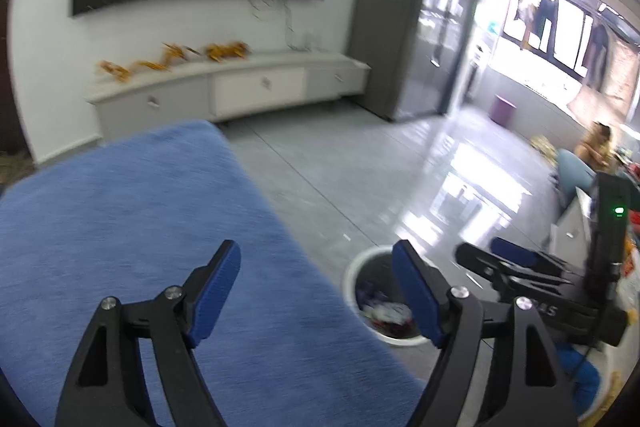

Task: Collect trash

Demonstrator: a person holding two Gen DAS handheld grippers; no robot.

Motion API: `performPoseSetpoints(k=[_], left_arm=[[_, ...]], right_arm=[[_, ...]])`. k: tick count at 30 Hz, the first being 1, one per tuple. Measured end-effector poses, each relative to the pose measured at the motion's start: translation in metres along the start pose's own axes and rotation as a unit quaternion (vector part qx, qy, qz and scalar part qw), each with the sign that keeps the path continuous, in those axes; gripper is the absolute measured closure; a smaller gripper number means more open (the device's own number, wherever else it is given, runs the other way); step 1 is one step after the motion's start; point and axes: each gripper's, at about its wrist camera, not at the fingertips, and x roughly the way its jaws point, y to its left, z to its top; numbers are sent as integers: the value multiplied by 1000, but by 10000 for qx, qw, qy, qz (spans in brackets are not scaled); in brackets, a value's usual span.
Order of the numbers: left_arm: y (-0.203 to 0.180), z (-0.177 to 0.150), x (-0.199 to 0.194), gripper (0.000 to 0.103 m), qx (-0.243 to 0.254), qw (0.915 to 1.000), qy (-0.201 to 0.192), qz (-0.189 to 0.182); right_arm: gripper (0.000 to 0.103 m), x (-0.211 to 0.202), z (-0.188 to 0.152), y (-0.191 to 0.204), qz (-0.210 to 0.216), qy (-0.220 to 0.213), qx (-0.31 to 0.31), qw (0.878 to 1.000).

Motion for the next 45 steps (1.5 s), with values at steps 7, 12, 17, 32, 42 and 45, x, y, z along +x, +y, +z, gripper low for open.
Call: performPoseSetpoints(k=[7, 12, 17, 32, 42, 45], left_arm=[[45, -24, -48, 21, -275, 9948, -516, 828], [60, -39, -62, 21, -447, 9876, -709, 1327], [64, -46, -68, 21, -443, 9839, -780, 1546], [58, -46, -51, 4, -572, 9814, -731, 1683], [55, -46, -48, 3, -563, 9812, -786, 1670], [52, -44, -51, 3, -547, 9804, -868, 1683]], right_arm=[[15, -12, -12, 61, -42, -279, -580, 9979], [3, -19, -25, 88, -228, -601, -846, 9943], [0, -21, -32, 100, -383, -798, -982, 9912], [0, -13, -38, 90, -791, -1073, -979, 9862], [0, -15, -37, 80, -888, -1222, -836, 9850], [0, -17, -38, 80, -901, -1269, -820, 9844]])
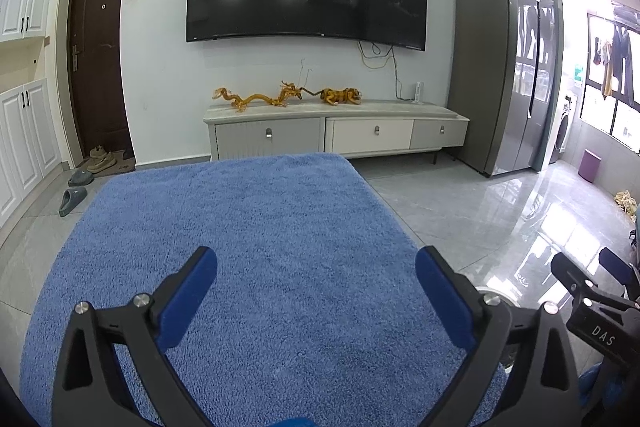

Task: Collect trash

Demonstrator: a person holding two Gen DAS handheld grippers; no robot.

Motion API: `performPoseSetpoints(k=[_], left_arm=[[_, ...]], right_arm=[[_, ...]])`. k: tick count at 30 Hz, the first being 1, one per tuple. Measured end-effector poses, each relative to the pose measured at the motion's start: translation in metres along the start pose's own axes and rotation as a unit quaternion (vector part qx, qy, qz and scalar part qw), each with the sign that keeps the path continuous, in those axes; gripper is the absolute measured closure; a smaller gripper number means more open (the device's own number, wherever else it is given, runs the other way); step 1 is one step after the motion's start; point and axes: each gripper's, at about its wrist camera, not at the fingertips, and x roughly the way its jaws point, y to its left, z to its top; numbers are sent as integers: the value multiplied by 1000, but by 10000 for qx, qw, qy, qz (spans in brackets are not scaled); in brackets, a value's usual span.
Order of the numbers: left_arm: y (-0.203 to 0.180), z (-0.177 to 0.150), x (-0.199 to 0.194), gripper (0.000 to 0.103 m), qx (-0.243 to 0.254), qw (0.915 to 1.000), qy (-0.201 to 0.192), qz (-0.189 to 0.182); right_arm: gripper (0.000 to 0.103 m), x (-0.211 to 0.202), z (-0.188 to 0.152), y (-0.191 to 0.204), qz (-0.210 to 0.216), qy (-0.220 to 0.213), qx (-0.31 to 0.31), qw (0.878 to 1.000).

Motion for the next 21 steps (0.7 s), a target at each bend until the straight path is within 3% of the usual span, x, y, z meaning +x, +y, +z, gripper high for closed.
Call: performPoseSetpoints(k=[21], left_arm=[[-8, 3, -13, 2, 58, 9996, -263, 20]], right_arm=[[0, -13, 3, -4, -12, -207, -22, 9998]])
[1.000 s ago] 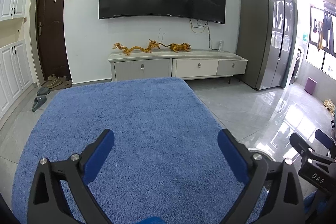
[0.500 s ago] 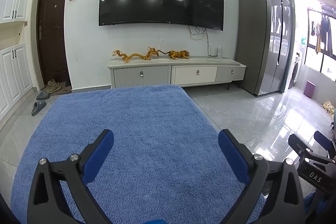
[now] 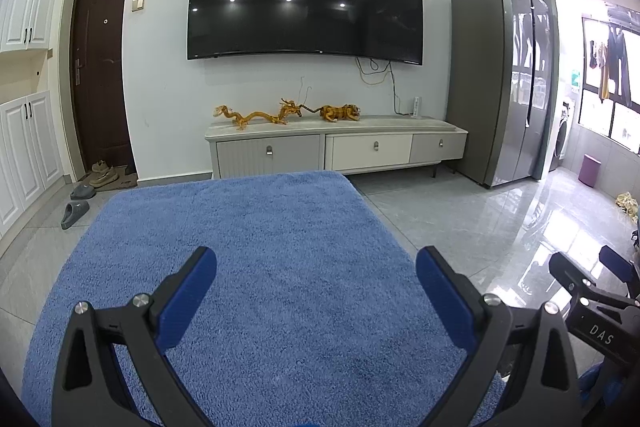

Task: Collect trash

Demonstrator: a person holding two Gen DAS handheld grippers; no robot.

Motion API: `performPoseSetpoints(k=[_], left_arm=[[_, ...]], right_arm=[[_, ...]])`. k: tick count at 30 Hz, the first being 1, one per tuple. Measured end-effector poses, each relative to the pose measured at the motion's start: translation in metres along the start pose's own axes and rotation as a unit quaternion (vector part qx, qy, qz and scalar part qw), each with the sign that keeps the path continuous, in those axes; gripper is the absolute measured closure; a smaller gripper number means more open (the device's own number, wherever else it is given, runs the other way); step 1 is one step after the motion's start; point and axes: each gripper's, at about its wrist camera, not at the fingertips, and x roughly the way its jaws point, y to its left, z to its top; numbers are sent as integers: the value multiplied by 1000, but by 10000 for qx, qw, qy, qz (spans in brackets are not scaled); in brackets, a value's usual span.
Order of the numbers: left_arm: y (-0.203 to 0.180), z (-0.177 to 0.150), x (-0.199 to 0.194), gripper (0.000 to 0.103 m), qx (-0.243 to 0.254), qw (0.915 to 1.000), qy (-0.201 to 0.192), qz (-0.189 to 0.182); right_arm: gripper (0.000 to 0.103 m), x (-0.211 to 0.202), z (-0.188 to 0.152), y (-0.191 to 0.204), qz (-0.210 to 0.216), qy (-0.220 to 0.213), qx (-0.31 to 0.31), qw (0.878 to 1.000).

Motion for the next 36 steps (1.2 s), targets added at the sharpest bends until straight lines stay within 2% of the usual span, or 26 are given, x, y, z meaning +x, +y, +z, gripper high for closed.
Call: performPoseSetpoints(k=[36], left_arm=[[-4, -3, 3, 2, 12, 9996, 249, -123]], right_arm=[[0, -1, 0, -1, -39, -29, 18, 10000]])
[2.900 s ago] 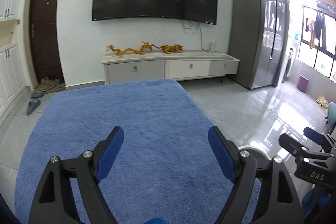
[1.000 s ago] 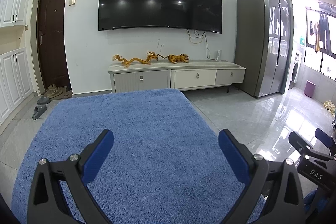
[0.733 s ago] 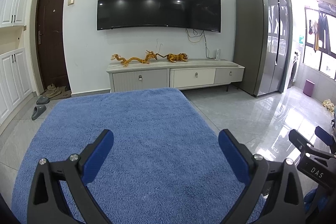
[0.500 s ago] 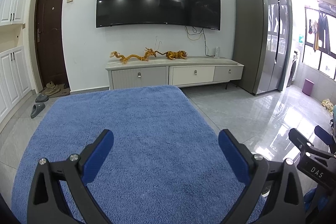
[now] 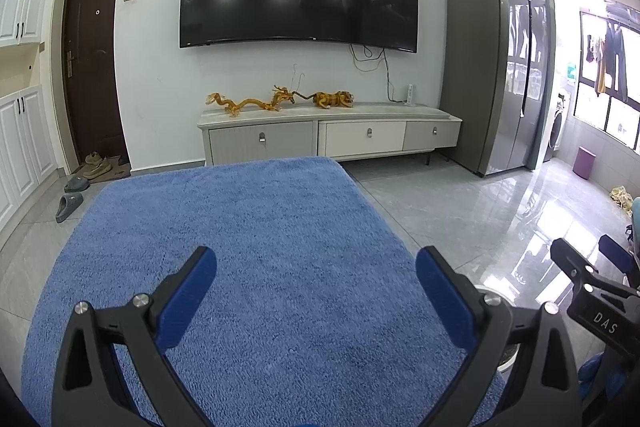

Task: Collect trash

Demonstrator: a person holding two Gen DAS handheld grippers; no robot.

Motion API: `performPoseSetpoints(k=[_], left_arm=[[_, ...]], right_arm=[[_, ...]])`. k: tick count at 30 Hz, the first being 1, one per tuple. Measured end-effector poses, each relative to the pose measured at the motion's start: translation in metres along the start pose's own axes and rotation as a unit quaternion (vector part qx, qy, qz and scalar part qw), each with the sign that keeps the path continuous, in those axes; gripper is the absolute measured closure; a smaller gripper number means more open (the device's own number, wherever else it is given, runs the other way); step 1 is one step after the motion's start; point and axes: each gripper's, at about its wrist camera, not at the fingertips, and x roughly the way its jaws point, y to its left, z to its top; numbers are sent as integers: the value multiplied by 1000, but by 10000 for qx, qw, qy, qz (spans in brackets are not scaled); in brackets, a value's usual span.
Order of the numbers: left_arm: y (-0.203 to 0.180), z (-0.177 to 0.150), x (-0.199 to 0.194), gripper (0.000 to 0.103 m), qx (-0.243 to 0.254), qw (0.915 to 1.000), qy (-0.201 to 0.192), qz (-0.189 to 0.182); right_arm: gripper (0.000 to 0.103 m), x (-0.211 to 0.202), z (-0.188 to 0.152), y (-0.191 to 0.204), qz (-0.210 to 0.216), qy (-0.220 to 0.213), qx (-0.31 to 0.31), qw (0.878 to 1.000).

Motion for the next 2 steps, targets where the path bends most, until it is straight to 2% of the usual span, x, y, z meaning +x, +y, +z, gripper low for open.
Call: performPoseSetpoints(k=[2], left_arm=[[0, 1, 1, 2, -2, 10000, 10, -1]], right_arm=[[0, 0, 0, -1, 1, 2, 1, 10000]])
